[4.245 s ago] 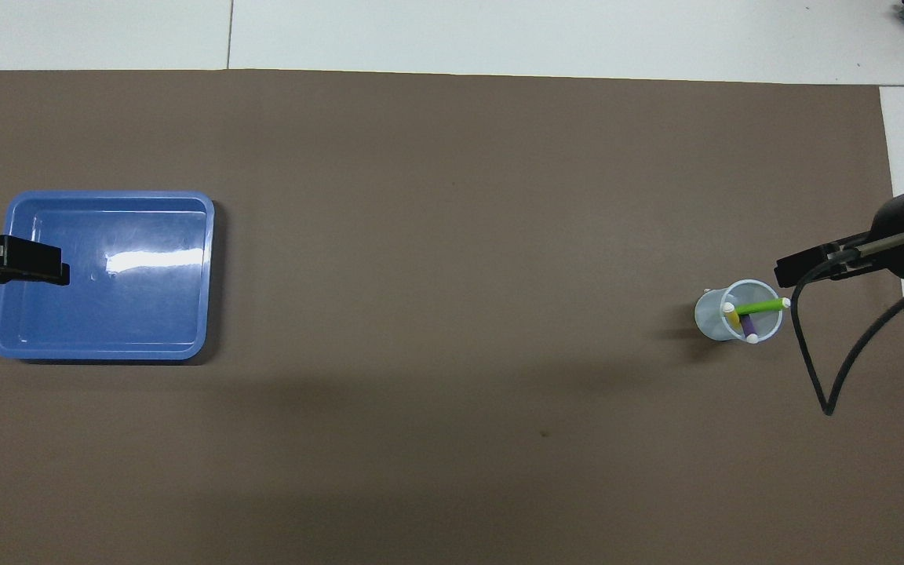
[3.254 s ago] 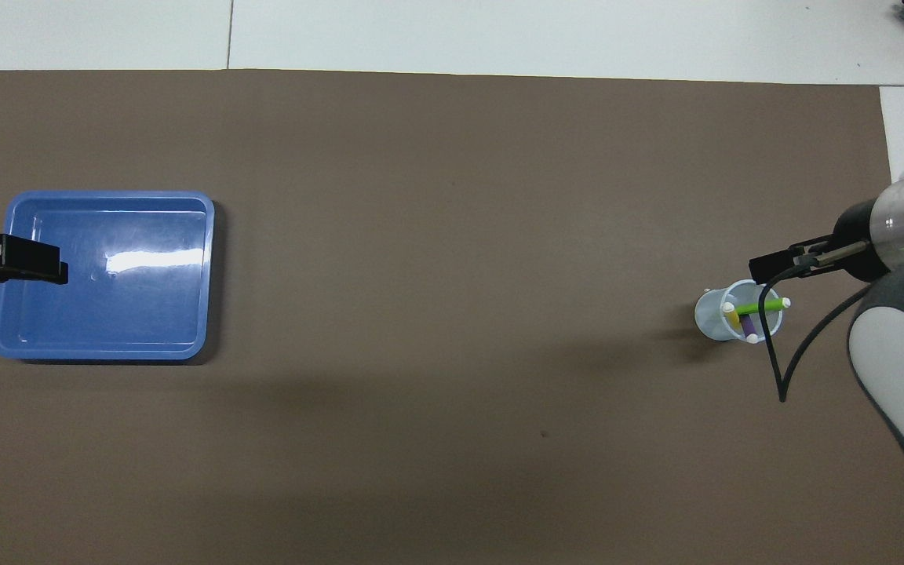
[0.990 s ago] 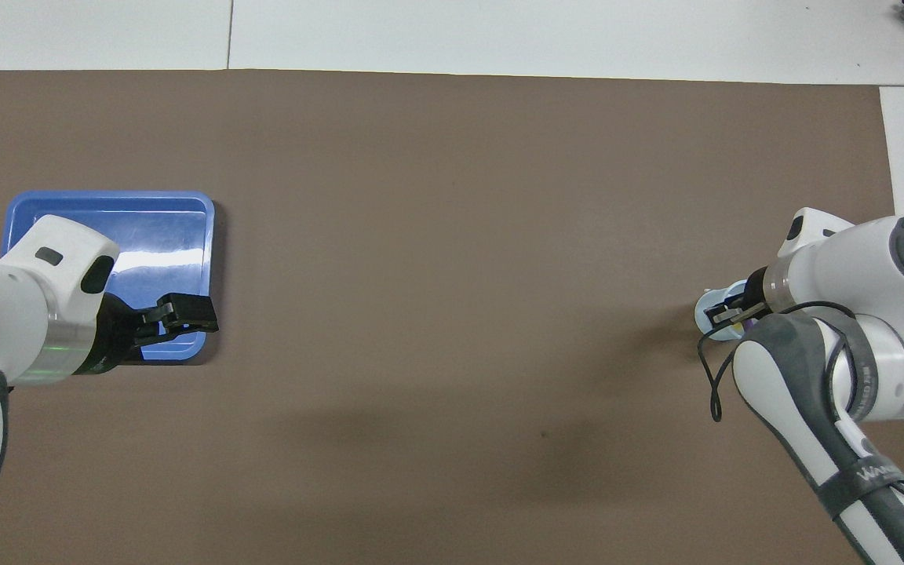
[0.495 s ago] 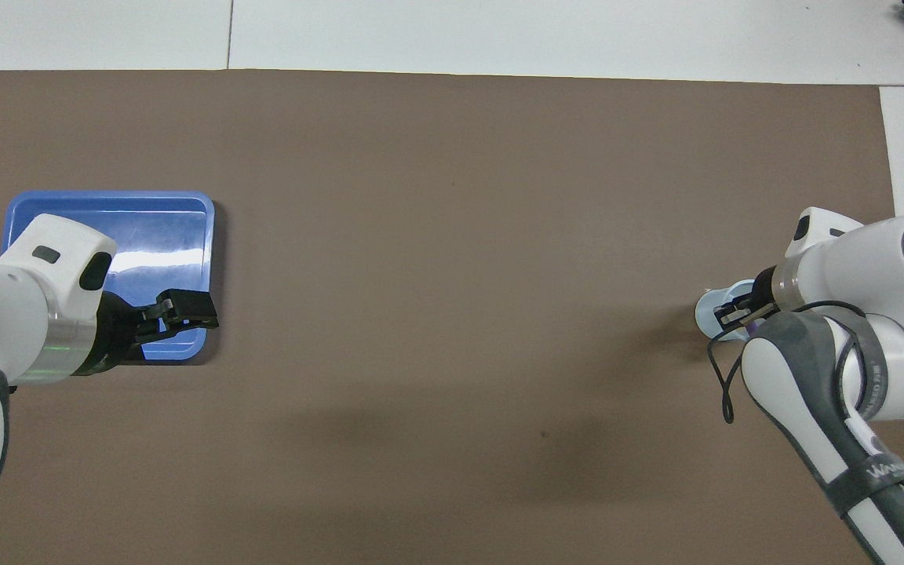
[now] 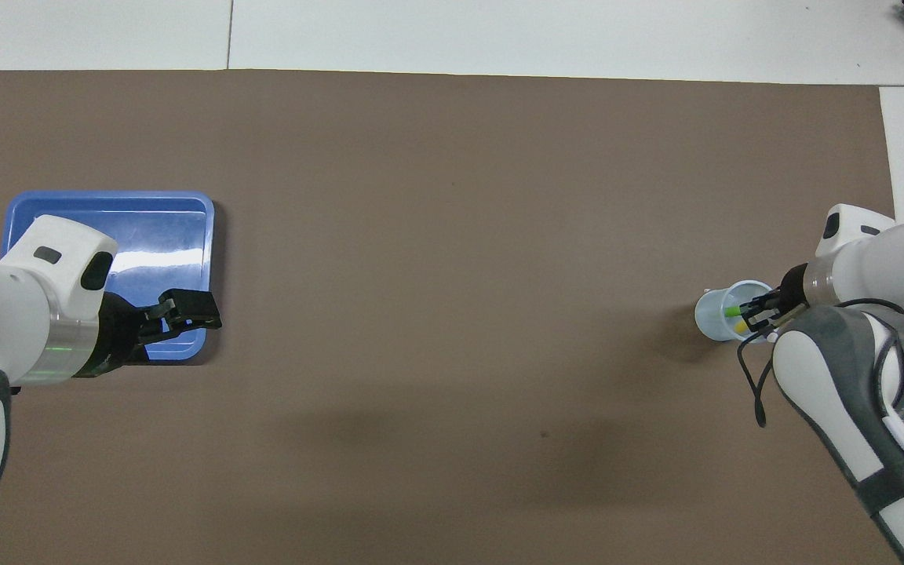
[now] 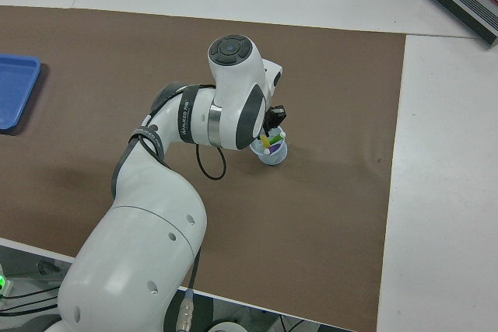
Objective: Right arm passes pens to left for tray arrangement
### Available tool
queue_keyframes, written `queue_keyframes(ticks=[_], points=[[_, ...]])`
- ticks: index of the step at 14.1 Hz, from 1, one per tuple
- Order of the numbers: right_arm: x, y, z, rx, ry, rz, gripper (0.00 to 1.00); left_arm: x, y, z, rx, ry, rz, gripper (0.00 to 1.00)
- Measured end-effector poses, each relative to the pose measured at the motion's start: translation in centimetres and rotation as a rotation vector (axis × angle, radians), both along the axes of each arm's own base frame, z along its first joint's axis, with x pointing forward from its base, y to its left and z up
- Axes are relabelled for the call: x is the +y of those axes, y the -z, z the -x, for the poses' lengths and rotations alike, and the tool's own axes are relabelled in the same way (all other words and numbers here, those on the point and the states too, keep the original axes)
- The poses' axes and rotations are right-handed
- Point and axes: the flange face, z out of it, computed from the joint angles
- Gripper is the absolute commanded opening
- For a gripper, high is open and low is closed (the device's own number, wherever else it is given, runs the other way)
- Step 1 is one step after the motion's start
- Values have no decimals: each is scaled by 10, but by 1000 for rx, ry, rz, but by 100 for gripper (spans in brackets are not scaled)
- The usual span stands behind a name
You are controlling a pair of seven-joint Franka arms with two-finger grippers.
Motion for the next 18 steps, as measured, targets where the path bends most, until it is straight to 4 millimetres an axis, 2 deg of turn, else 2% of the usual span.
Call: queue_keyframes(ticks=[3, 6, 9, 11, 13, 16, 18], points=[[-2, -8, -2, 19, -4, -1, 0, -3, 0, 1, 2, -5, 4, 100], [-2, -32, -8, 22, -4, -1, 0, -2, 0, 1, 3, -10, 5, 100], [2, -74, -20, -19, -12, 1, 0, -2, 2, 1, 7, -12, 6, 100], [6, -110, -27, -54, -20, 3, 0, -2, 2, 1, 9, -23, 6, 100], [10, -135, -31, -78, -9, -20, 0, -3, 2, 2, 11, -31, 11, 100], [20, -148, -33, -93, 120, -143, 0, -6, 1, 2, 18, -48, 50, 100], [37, -149, -34, -76, 260, -236, 0, -10, -2, 1, 19, -100, 98, 100]])
